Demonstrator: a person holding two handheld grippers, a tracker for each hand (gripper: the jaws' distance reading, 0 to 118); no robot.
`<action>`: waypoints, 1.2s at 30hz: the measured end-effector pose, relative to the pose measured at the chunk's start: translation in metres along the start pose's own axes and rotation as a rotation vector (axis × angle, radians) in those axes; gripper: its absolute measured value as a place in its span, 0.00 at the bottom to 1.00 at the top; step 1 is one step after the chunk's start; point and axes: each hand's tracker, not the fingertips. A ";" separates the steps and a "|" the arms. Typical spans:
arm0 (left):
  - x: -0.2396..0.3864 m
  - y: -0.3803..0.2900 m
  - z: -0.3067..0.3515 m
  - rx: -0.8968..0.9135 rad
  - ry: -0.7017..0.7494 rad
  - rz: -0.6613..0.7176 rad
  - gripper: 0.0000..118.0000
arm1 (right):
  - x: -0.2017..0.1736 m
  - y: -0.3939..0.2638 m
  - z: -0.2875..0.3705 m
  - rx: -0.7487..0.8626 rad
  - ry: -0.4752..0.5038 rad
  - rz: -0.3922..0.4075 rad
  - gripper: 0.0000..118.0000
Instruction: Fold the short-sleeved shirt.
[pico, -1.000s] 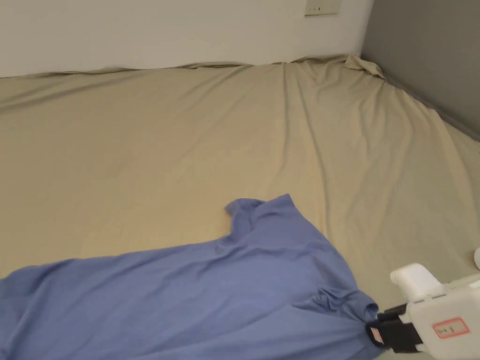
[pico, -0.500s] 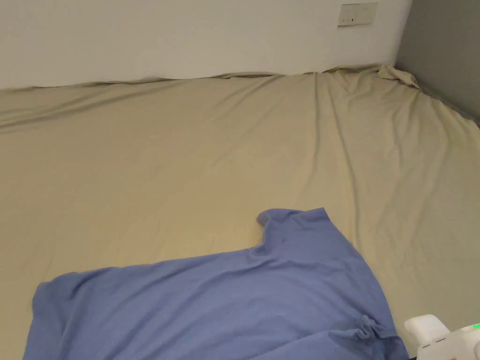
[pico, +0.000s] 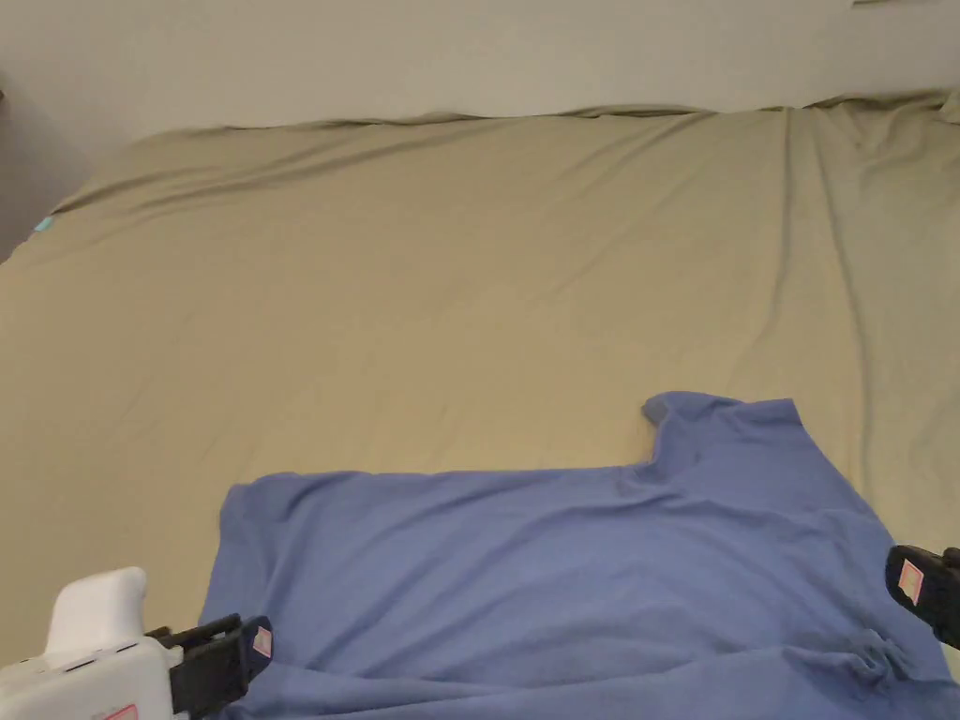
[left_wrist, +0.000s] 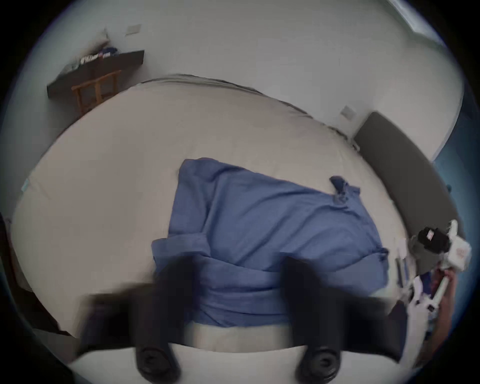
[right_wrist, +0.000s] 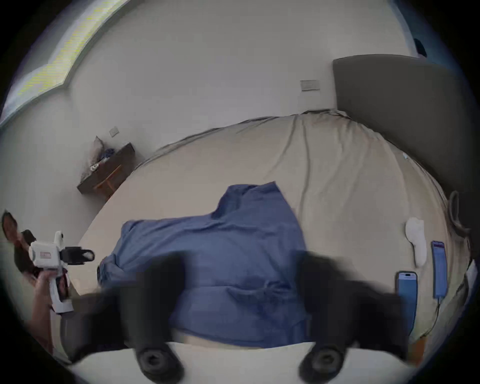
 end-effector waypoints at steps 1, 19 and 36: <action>0.004 0.001 -0.009 -0.008 0.034 -0.020 0.00 | -0.009 -0.001 -0.007 0.005 -0.026 0.057 0.01; -0.023 0.110 -0.216 -0.258 0.360 -0.200 1.00 | 0.010 -0.019 -0.057 -0.080 -0.002 0.048 0.01; 0.005 0.131 -0.115 -0.028 0.050 -0.069 0.02 | 0.100 0.070 -0.266 -0.403 -0.191 0.152 0.94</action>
